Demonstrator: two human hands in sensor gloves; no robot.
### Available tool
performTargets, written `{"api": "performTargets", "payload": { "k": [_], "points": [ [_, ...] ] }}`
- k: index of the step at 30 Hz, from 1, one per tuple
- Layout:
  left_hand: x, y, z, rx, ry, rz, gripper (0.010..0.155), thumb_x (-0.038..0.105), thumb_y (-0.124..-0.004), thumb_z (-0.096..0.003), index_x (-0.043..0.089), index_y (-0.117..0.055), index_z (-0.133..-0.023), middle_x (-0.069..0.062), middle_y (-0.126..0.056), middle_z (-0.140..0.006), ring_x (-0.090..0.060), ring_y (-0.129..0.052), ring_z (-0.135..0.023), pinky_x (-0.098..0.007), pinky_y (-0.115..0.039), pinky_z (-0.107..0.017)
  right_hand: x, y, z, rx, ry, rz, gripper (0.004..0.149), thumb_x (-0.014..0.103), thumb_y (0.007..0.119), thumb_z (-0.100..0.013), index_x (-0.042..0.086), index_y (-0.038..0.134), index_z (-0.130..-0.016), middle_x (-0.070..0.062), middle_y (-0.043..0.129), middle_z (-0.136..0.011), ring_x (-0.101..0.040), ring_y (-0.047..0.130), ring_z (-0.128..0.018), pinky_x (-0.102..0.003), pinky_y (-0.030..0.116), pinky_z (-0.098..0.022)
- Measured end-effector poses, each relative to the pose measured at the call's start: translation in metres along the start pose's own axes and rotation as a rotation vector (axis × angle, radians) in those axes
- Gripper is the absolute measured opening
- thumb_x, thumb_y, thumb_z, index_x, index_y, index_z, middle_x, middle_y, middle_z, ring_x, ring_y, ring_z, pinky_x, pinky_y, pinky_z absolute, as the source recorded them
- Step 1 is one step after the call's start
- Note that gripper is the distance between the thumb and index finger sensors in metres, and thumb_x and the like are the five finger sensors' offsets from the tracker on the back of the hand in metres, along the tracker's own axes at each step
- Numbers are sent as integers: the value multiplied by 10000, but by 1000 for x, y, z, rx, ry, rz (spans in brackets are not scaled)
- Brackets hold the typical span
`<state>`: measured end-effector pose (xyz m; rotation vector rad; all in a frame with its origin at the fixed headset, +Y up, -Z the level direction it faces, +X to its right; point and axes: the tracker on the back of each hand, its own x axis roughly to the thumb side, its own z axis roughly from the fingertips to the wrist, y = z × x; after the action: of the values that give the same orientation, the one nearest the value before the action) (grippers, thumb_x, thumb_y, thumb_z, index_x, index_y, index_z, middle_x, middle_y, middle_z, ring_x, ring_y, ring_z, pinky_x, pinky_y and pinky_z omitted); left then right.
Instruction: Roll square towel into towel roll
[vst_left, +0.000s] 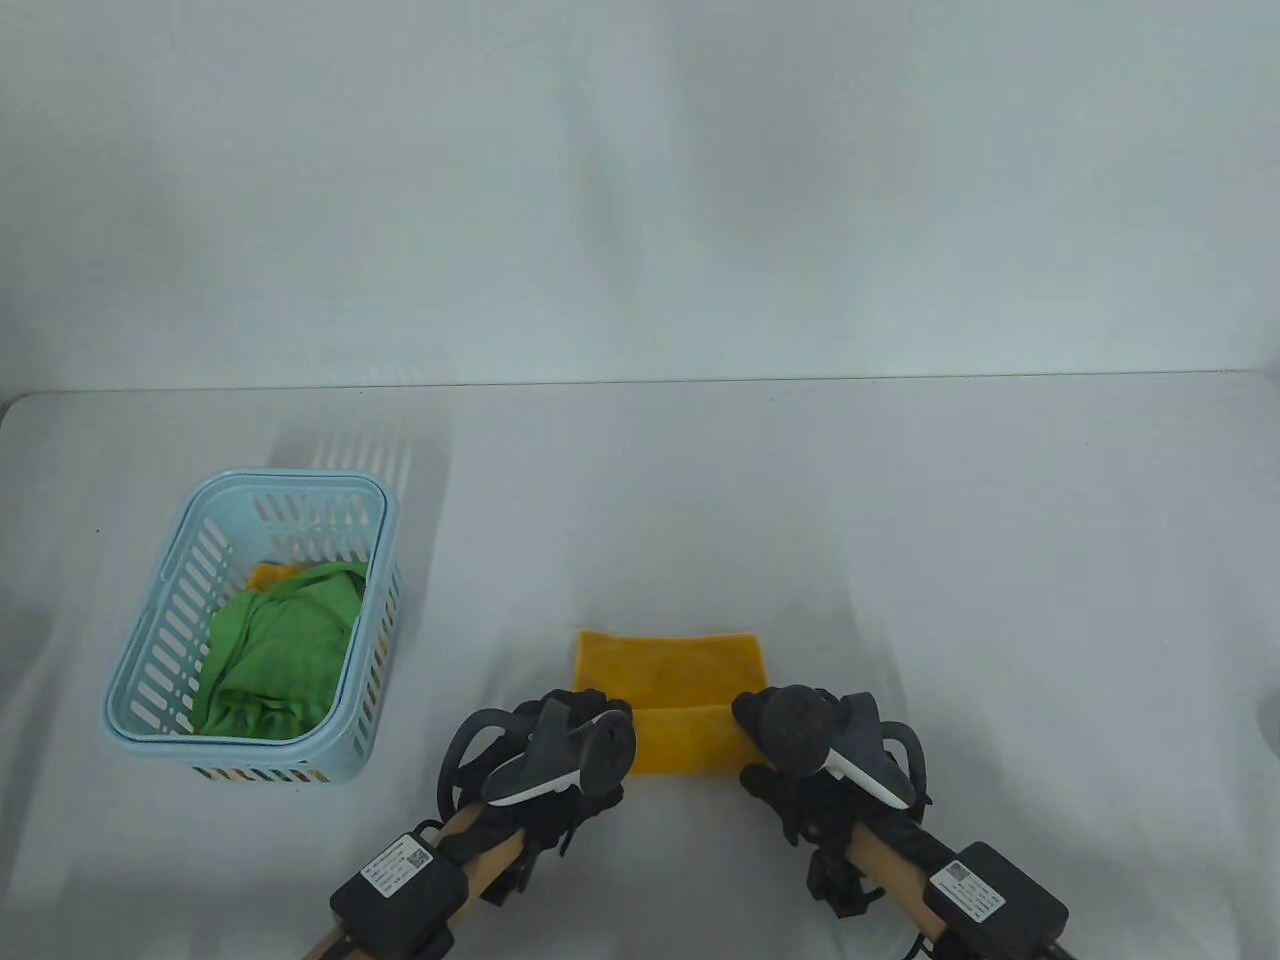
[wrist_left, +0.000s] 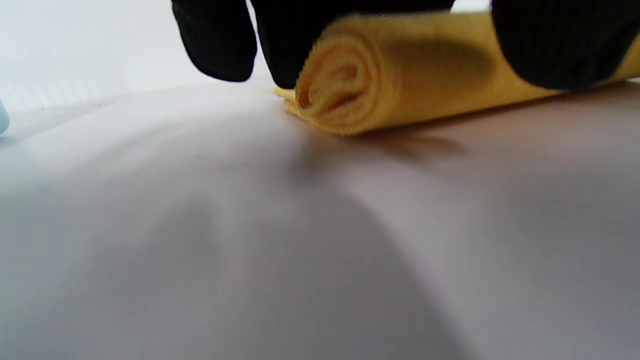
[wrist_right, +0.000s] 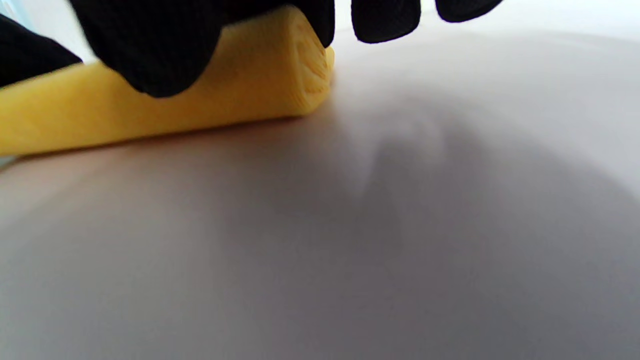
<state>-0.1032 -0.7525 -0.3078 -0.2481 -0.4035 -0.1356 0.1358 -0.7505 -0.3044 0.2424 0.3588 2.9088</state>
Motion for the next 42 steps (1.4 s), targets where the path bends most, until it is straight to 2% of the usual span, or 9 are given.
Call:
{"api": "performTargets", "payload": {
  "k": [5,8,13,18,21,28,34,42],
  "points": [
    [-2,-4,-4,-15,14,-9,839,546,-770,-344,355,-381,-1062,65,-440,-1129,-231,-585,-1056,-478,-583,-787,-3,7,-5,27,11,21,768,511,820,-307,419,445,-971,152,477,-1081,-293,521,-1020,-566,505,-721],
    [-3,-6,-6,-13,30,3,763,495,-712,-392,367,-365,-1059,75,-428,-1127,-210,-575,-1060,-466,-579,-792,-3,10,-8,25,17,21,773,497,823,-313,425,421,-970,156,460,-1079,-286,534,-1013,-561,512,-718],
    [-8,-3,-7,-28,35,70,730,487,-689,-405,372,-387,-1060,75,-448,-1126,-211,-590,-1058,-465,-583,-792,-6,5,-9,-20,12,-37,648,459,776,-351,425,521,-946,165,548,-1056,-285,588,-991,-548,549,-704],
    [-21,4,-7,-41,46,254,721,516,-725,-379,370,-491,-1045,76,-587,-1091,-205,-720,-1002,-464,-644,-765,-16,-1,-12,3,17,-163,605,473,759,-356,419,578,-931,152,625,-1030,-281,647,-961,-533,592,-683],
    [-32,6,-6,-34,110,372,731,540,-732,-368,335,-541,-1043,46,-678,-1055,-232,-802,-946,-483,-686,-731,-21,-4,-12,19,40,-274,610,483,758,-353,399,585,-931,107,697,-985,-274,702,-915,-527,615,-669],
    [-43,7,-3,-54,187,505,736,571,-739,-354,283,-626,-1022,30,-846,-943,-225,-946,-804,-484,-760,-661,-28,-7,-11,47,88,-428,636,493,759,-344,337,594,-937,31,856,-827,-265,838,-762,-527,673,-619],
    [-43,4,-2,-92,213,512,727,591,-747,-340,240,-718,-976,63,-999,-726,-189,-1060,-577,-464,-824,-584,-29,-7,-10,62,132,-399,634,515,762,-334,309,641,-921,24,939,-684,-250,911,-627,-514,715,-574],
    [-50,2,-6,-36,284,445,726,604,-715,-351,277,-672,-998,73,-939,-792,-186,-1007,-625,-468,-785,-619,-37,-10,-11,21,193,-392,639,526,760,-329,325,642,-924,22,884,-766,-273,856,-688,-528,679,-599]
  ]
}}
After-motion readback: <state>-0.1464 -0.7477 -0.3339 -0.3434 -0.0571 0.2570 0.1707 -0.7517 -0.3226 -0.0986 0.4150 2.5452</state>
